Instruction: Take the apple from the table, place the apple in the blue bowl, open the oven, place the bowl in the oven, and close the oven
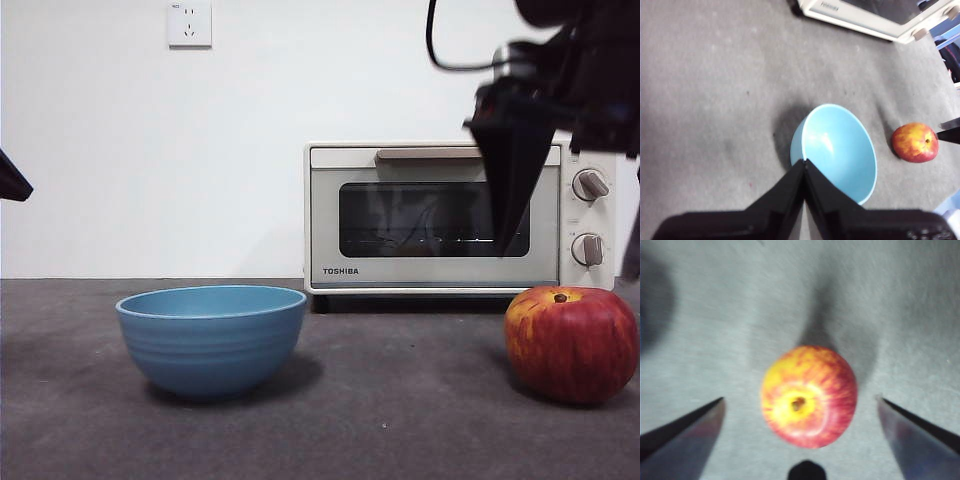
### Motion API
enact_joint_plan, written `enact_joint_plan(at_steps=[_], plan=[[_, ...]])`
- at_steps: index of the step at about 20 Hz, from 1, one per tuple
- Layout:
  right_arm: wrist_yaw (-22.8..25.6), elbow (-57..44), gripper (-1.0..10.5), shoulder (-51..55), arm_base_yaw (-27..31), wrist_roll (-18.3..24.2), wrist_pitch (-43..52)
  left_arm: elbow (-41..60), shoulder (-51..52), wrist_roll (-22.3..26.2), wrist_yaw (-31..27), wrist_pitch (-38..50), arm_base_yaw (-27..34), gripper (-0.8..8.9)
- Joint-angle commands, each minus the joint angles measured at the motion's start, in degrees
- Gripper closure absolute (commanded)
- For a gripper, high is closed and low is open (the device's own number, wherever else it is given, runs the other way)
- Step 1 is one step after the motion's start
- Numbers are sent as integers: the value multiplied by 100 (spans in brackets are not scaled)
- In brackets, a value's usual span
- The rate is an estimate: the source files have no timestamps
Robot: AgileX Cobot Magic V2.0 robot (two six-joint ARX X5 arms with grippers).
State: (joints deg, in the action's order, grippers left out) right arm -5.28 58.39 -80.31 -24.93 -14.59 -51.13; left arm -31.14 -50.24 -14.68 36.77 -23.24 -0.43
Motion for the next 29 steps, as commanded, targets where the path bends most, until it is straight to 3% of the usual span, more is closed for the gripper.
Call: enact_joint_plan(at_steps=[1,12,16,22,29], plan=[[149,7,403,-240,-57,-44,0,-2,0,-20,33,-92,-4,818],[129,7,450,-1187,-61,-46,61,-2,-2,-11,31,-289,-4,818],[129,7,959,-1211,-61,-46,168,-2,-2,-9,31,-289,-4,818],[125,317,957,-1091,-258,-55,-251,-2,0,-11,31,-289,-4,818],[127,2153,958,-1137,-1572,-199,-444,-2,-2,-13,31,-286,-4,818]])
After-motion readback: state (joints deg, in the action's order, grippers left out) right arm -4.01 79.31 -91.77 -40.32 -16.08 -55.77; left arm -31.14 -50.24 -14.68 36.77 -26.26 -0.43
